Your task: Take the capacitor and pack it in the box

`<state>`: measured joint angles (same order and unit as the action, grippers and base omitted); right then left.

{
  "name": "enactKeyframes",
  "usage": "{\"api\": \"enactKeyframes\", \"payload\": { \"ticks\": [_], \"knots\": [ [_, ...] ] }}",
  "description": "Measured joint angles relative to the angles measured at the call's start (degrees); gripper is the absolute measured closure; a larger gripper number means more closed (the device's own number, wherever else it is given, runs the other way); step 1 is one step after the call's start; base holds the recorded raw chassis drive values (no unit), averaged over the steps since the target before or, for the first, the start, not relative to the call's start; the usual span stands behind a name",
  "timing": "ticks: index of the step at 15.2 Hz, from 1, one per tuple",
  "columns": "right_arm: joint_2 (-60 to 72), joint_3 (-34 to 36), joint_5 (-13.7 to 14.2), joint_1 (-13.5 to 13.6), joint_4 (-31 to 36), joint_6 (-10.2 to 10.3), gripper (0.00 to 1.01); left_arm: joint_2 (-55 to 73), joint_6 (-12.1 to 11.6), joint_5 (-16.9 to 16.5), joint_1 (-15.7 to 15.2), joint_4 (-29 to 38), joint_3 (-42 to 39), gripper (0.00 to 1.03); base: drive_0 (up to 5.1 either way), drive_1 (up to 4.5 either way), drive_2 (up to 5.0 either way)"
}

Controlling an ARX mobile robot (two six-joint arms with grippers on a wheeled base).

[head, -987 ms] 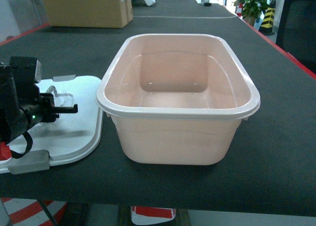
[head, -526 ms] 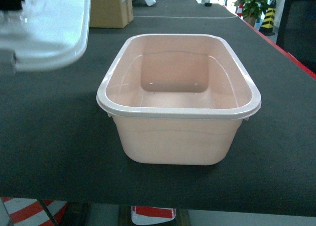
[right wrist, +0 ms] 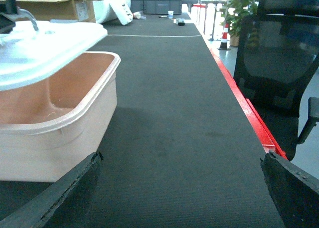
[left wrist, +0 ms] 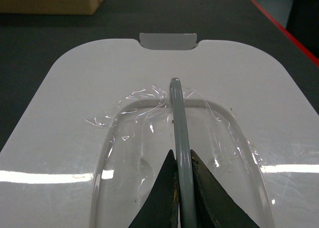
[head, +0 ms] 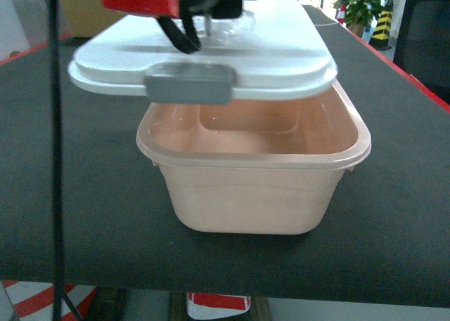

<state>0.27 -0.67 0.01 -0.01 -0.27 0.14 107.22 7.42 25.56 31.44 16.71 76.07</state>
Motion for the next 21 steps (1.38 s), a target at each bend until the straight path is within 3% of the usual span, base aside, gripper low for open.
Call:
{"api": "enactKeyframes", "payload": {
  "ticks": [4,8,16,19,21],
  "knots": [
    [0.00,0.00,0.02,0.00,-0.02,0.00,0.03,5.86,2.84,3.15,5.46,-2.40,2.67,1.01,0.0,0.00,0.0],
    [0.00,0.00,0.00,0.00,-0.02,0.00,0.03,9.57,3.08,5.88,5.25,-0.61,4.09,1.01,0.0,0.00,0.0],
    [0.00,0.00,0.00,0.00,-0.02,0.00,0.03,9.22,2.60,6.08,4.72,2.86,1.57,1.01,0.0,0.00,0.0],
    [0.00,0.00,0.00,0.00,-0.02,0.00,0.03,5.81,0.90,3.21,4.20,9.75,-2.51,0.69,0.0,0.00,0.0],
    [0.00,0.00,0.00,0.00,-0.04,0.00,0.03,1.42,-0.33,0.26,3.02,22.67,-7.23,0.46,0.0,0.00,0.0]
  ]
}}
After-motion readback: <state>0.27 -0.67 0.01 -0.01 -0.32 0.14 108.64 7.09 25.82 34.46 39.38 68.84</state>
